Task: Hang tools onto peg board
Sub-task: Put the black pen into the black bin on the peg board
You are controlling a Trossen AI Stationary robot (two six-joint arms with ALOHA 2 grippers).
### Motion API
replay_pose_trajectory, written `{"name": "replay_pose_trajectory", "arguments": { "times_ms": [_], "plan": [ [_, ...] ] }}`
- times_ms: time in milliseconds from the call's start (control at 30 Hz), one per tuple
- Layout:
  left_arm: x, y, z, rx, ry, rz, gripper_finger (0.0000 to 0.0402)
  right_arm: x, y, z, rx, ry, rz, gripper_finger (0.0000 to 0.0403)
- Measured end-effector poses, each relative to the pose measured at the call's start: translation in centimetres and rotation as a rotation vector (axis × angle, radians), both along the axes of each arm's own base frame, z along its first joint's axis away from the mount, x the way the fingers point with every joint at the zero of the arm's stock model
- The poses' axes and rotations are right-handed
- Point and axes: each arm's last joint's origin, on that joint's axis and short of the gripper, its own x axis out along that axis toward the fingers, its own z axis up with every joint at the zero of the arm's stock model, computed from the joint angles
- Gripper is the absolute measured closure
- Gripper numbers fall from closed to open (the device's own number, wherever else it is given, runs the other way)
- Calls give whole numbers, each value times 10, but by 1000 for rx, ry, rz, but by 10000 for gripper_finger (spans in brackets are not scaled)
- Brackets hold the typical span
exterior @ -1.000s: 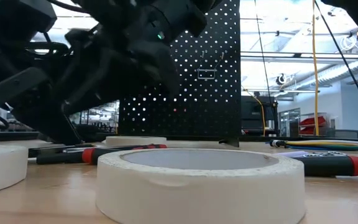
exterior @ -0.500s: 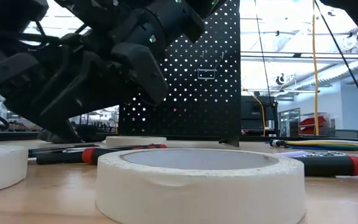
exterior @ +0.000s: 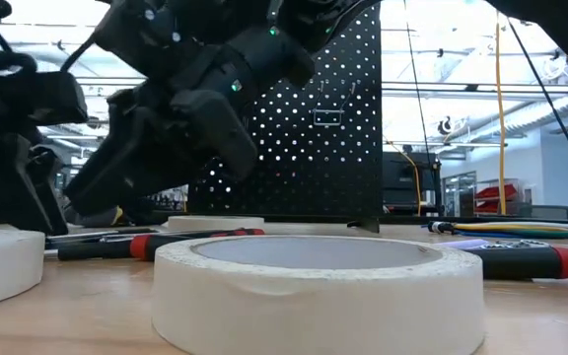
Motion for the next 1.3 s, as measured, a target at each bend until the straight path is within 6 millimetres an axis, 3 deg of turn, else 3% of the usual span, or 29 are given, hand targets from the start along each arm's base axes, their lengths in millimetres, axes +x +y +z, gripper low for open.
{"name": "replay_pose_trajectory", "arguments": {
  "times_ms": [367, 600, 1100, 1300],
  "plan": [
    [-4, -9, 2, -27, -24, -23, 205, 19, -7, -6, 30, 4, -23, 216],
    [-5, -10, 2, -27, -28, -27, 205, 19, -6, -19, 51, 154, -40, 225],
    [-4, -9, 3, 4, -57, 0, 205, 15, -6, -20, 70, 219, -92, 361],
    [-5, -9, 3, -6, -60, 14, 205, 14, -7, -17, 31, 220, -158, 390]
  ]
}}
